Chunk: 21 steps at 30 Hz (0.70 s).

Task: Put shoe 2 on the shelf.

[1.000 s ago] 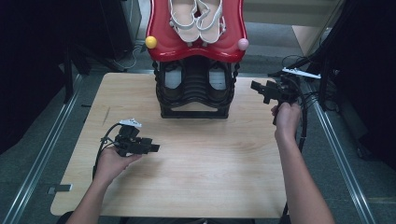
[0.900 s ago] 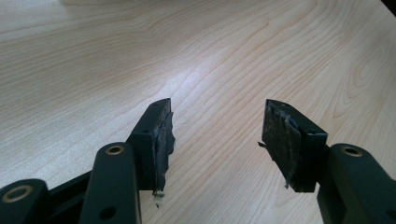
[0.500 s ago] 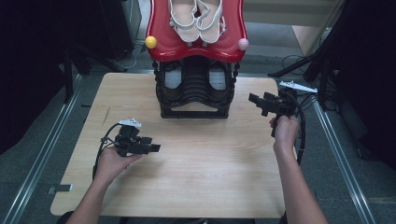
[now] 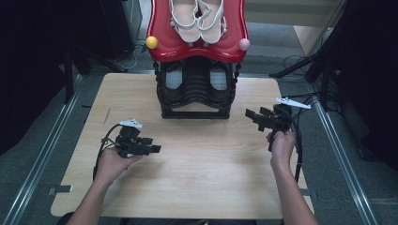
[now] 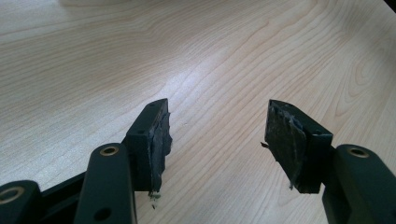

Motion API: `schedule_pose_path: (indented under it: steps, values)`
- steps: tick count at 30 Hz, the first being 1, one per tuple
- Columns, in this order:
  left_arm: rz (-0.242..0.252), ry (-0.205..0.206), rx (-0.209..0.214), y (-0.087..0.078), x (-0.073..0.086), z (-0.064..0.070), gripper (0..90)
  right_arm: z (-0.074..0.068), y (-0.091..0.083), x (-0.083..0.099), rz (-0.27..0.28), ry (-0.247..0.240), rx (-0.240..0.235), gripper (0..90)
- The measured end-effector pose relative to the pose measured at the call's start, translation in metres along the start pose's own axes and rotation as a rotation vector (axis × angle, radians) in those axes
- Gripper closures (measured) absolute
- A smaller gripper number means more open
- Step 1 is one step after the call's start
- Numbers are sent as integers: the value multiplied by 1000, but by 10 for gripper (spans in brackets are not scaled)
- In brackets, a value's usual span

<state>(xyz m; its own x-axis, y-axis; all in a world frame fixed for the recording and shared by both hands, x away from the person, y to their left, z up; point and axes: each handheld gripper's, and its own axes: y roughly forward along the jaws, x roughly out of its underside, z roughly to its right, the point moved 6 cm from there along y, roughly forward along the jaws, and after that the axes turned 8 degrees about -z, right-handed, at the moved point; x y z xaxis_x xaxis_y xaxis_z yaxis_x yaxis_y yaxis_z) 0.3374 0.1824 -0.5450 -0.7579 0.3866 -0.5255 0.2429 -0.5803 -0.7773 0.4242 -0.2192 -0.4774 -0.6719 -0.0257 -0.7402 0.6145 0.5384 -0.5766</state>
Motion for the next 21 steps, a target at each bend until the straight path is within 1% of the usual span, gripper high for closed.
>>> schedule_pose_path:
  steps: [2,7,8,10,12,14,15,18,21]
  values:
    - [0,5,-2,0,0,0,404,-2,1,7,-10,7,-16,265]
    - [-1,10,-3,1,0,0,405,-5,4,19,-18,-9,-19,265]
    - [-1,11,-3,1,0,0,404,-5,5,22,-16,-19,-14,265]
    - [-3,11,-5,2,0,0,404,-6,7,27,-16,-17,-18,265]
    - [-5,15,-8,2,0,0,403,-6,9,30,-23,-14,-18,265]
    - [-7,13,-6,2,-1,0,401,-6,11,32,-32,-26,-7,265]
    - [-7,10,-7,3,-1,0,399,-6,13,34,-44,-32,-3,265]
    - [-14,18,-9,4,0,0,398,-7,17,38,-69,-44,12,265]
    - [-17,21,-8,5,-1,1,394,-8,18,39,-78,-37,4,265]
